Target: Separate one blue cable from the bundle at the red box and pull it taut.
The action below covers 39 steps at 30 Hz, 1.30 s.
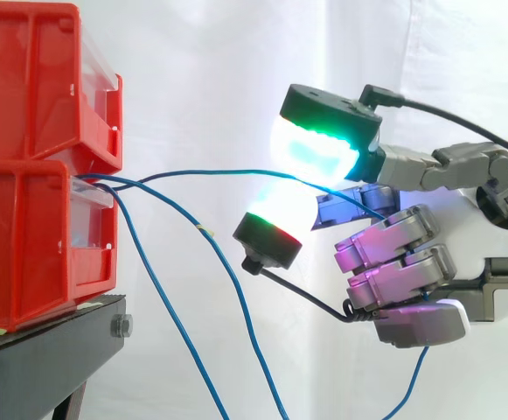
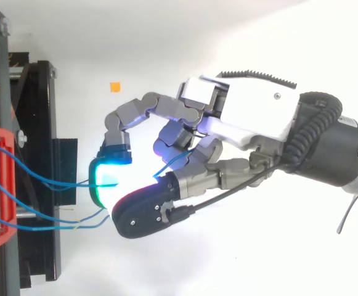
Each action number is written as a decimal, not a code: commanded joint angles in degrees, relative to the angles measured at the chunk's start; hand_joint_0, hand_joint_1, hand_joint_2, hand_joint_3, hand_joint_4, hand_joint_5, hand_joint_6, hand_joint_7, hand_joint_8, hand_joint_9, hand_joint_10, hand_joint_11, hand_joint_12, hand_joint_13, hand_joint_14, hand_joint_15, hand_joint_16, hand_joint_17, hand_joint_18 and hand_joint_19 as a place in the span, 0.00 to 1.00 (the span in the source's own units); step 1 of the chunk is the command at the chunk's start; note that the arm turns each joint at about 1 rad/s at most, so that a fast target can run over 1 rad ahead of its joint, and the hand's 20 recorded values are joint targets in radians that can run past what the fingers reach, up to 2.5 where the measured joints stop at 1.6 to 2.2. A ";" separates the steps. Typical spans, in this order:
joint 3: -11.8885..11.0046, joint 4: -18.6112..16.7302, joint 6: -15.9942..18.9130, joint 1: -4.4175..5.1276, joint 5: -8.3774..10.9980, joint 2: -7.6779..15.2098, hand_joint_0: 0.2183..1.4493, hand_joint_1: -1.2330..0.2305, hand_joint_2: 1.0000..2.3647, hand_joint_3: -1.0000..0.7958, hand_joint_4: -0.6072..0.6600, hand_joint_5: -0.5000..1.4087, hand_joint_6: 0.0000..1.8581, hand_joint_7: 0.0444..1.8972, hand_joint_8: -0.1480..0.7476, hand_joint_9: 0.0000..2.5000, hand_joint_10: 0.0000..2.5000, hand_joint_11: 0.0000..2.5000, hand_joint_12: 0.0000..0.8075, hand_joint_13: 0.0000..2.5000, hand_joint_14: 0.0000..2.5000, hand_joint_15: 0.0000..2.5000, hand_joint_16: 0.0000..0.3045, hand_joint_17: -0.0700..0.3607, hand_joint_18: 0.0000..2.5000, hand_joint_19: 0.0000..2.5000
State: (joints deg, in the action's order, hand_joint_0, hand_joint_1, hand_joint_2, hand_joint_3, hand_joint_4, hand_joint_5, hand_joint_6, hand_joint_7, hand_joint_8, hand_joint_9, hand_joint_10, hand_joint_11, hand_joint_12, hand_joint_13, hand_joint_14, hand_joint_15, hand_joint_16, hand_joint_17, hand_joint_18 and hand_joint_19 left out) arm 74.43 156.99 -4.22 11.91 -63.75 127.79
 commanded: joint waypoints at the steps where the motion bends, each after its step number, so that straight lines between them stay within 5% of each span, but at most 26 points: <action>1: 0.01 -0.02 0.00 -0.05 0.03 0.00 0.32 0.33 0.01 0.40 0.53 0.17 0.45 0.64 0.67 0.50 1.00 1.00 0.55 0.63 1.00 0.62 0.44 0.39 0.84 0.38; 6: -0.07 -0.10 0.00 0.04 0.03 0.00 0.32 0.27 0.02 0.45 0.45 0.18 0.45 0.66 0.59 0.48 1.00 1.00 0.52 0.62 1.00 0.61 0.44 0.39 0.83 0.41; 11: -0.07 -0.10 0.00 -0.05 0.03 0.00 0.31 0.26 0.02 0.48 0.46 0.19 0.45 0.69 0.55 0.46 1.00 1.00 0.51 0.60 1.00 0.61 0.44 0.40 0.81 0.43; 17: -0.07 -0.10 0.00 0.04 0.03 0.00 0.28 0.46 0.00 0.28 0.57 0.18 0.44 0.62 0.66 0.44 1.00 1.00 0.54 0.59 1.00 0.61 0.45 0.40 0.80 0.40; 22: -0.07 -0.10 0.00 0.04 0.03 0.00 0.31 0.57 0.00 0.30 0.59 0.18 0.44 0.62 0.68 0.44 1.00 1.00 0.55 0.59 1.00 0.60 0.43 0.39 0.79 0.41; 30: 0.01 -0.19 0.00 0.04 0.03 0.00 0.29 0.44 0.01 0.48 0.61 0.18 0.44 0.63 0.64 0.44 1.00 1.00 0.56 0.62 1.00 0.59 0.56 0.46 0.84 0.34; 39: -0.07 -0.37 0.00 0.04 0.03 0.00 0.30 0.33 0.02 0.53 0.57 0.18 0.45 0.66 0.61 0.41 1.00 1.00 0.55 0.58 1.00 0.61 0.46 0.41 0.79 0.40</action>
State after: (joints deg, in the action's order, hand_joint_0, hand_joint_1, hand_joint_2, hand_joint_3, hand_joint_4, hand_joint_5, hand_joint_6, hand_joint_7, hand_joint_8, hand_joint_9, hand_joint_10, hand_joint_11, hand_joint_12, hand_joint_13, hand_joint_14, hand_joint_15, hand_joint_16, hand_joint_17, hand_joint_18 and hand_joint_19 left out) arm 74.37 156.65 -4.22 11.94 -63.73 127.80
